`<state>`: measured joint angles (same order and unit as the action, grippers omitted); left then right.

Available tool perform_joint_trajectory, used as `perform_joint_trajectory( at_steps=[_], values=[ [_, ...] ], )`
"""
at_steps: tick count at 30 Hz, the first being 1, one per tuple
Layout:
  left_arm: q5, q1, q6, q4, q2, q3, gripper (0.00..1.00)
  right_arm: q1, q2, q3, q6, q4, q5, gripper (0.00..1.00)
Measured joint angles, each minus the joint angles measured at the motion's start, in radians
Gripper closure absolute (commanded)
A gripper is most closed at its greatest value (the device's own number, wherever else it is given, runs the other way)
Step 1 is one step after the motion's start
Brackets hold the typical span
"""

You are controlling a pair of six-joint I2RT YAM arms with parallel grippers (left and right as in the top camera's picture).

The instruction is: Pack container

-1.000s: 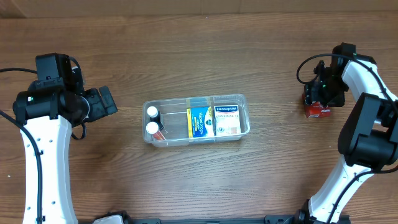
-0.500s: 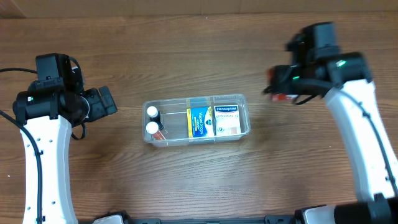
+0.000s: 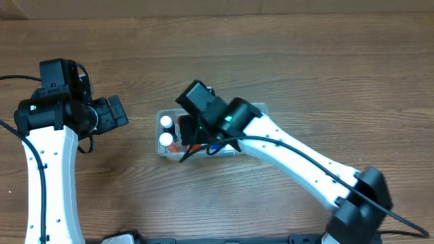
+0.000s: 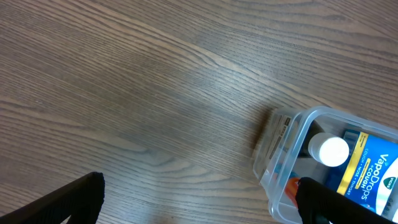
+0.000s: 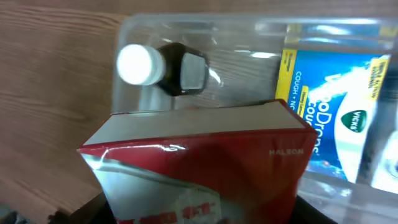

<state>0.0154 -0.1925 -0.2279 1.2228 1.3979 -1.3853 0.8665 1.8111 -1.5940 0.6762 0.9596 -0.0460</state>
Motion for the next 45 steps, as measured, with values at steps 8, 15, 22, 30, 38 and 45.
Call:
perform_joint_trajectory(
  at_steps=[8, 15, 22, 30, 38, 45],
  values=[
    [0.000, 0.000, 0.000, 0.003, 0.000, 0.000, 0.00, -0.002, 0.090, 0.000, 0.028, -0.084, 0.022, 0.39],
    [0.000, 0.000, 0.000, 0.003, 0.000, 0.000, 0.00, -0.002, 0.188, 0.000, 0.031, -0.087, 0.028, 0.31],
    [0.000, 0.000, 0.000, 0.003, 0.000, 0.000, 0.00, -0.004, 0.192, 0.000, 0.030, -0.097, 0.027, 0.15],
    [0.000, 0.000, 0.000, 0.003, 0.000, 0.000, 0.00, -0.069, 0.179, -0.043, -0.030, 0.027, 0.091, 0.00],
    [0.119, 0.019, 0.091, -0.071, 0.000, 0.001, 0.00, -0.714, -0.118, -0.202, -0.188, 0.220, 0.134, 0.00],
    [0.134, 0.114, 0.101, -0.189, 0.032, 0.003, 0.00, -0.946, -0.094, -0.179, -0.380, 0.249, 0.128, 0.00]
  ],
)
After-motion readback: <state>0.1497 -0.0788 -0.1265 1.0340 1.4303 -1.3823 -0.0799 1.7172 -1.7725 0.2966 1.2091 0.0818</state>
